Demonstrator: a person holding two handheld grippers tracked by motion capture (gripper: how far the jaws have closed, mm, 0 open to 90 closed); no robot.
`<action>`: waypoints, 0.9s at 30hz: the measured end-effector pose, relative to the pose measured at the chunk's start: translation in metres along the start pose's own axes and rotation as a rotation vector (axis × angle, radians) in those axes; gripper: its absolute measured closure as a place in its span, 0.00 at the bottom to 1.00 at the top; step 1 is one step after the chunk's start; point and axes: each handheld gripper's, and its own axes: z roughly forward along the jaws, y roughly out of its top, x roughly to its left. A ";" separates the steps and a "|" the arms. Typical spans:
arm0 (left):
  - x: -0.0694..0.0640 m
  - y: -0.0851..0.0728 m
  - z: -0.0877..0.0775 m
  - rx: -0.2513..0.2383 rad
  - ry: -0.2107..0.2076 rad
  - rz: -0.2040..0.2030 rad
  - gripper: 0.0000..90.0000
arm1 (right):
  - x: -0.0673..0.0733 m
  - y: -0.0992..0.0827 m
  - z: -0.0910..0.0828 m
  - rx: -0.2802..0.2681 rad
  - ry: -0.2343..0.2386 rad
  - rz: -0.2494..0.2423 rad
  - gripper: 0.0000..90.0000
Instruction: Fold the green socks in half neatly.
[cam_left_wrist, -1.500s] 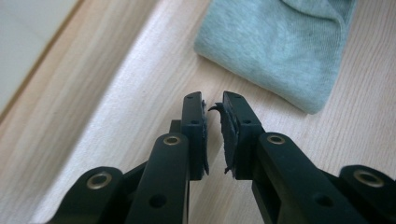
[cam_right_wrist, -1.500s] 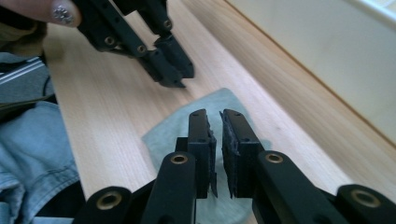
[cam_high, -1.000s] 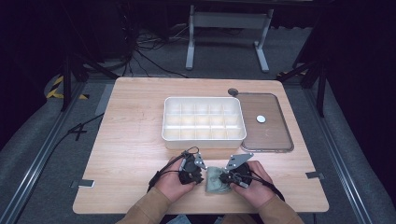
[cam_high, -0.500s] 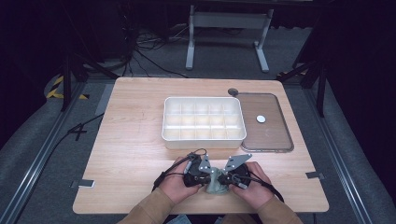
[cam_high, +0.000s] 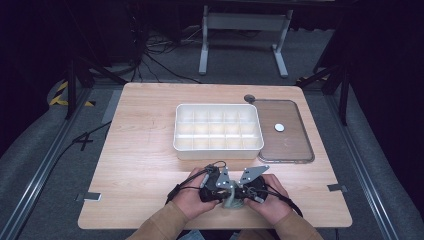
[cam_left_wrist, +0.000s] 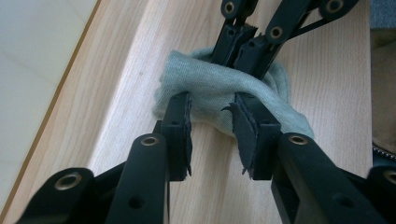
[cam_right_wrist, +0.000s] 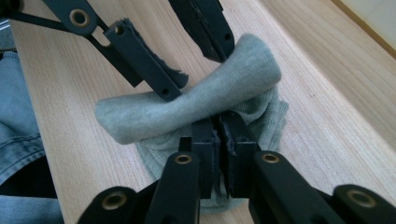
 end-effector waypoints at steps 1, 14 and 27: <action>0.001 -0.001 -0.001 0.003 -0.005 -0.007 0.74 | 0.000 0.000 -0.001 -0.001 -0.003 0.005 0.91; 0.009 -0.003 0.004 0.015 -0.014 -0.030 0.76 | -0.020 -0.013 -0.045 -0.064 -0.024 0.077 0.94; 0.000 0.000 0.009 -0.002 -0.063 0.035 0.69 | -0.007 -0.019 -0.019 0.041 0.033 -0.004 0.94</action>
